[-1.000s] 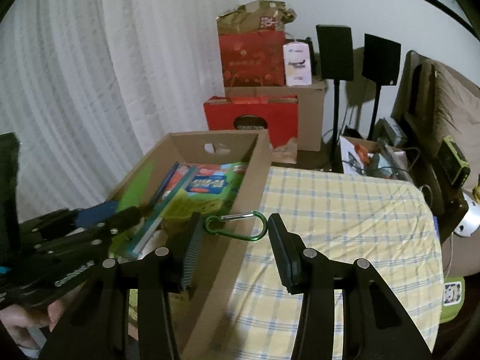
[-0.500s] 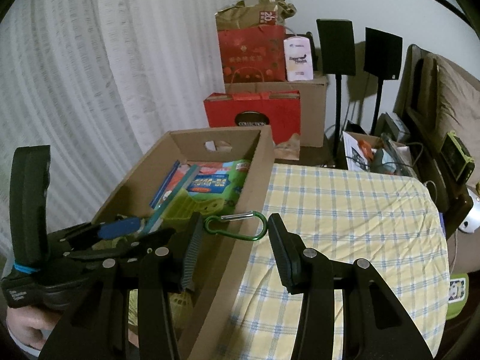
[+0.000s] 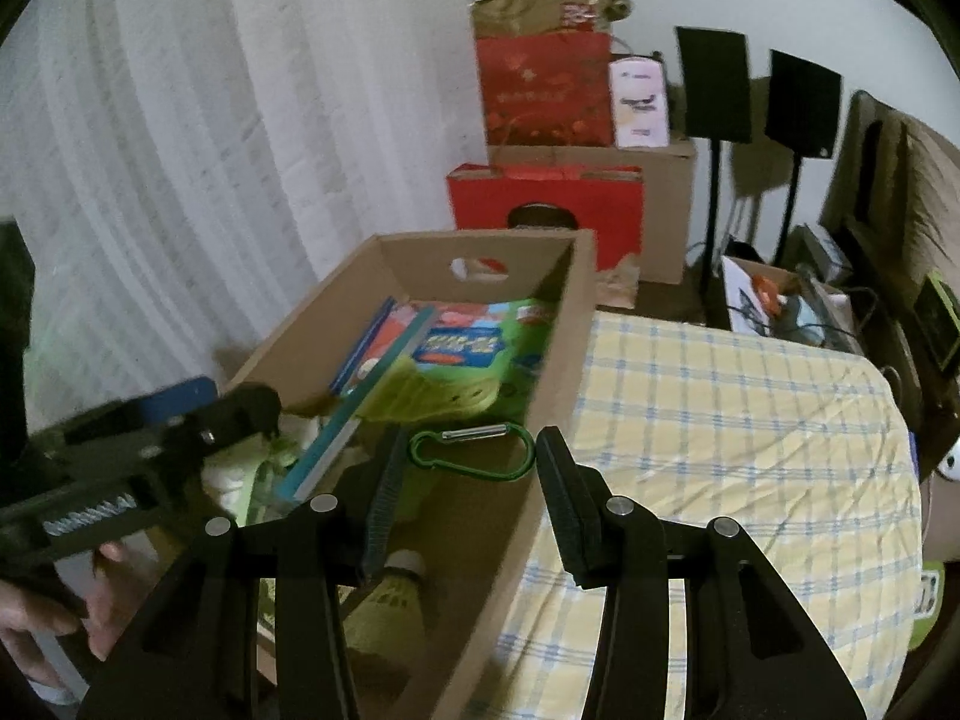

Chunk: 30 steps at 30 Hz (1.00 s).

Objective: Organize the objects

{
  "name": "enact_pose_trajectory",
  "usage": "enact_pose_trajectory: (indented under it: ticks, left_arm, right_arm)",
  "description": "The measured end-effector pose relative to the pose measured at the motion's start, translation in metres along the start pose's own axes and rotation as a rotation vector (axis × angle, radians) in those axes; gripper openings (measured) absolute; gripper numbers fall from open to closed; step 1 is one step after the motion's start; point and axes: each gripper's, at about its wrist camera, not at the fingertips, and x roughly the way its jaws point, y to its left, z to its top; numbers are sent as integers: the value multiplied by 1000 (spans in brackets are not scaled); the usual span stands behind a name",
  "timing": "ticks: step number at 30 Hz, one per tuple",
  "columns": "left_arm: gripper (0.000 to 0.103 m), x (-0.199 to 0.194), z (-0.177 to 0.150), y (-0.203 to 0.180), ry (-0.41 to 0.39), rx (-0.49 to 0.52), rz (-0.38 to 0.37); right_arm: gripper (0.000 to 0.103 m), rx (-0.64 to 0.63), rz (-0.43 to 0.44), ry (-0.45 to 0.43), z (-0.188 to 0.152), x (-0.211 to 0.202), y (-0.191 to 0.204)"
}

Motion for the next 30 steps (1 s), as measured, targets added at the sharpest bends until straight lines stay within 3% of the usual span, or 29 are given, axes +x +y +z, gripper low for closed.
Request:
enact_pose_trajectory:
  ticks: [6, 8, 18, 30]
  left_arm:
    - [78, -12, -2, -2, -31, 9, 13]
    - [78, -13, -3, -2, -30, 7, 13]
    - [80, -15, -10, -3, -21, 1, 11]
    - [87, -26, -23, -17, -39, 43, 15]
  right_arm:
    - [47, -40, 17, 17, -5, 10, 13]
    - [52, -35, 10, 14, -6, 11, 12]
    - [57, 29, 26, 8, -5, 2, -5]
    - [77, -24, -108, -54, -18, -35, -12]
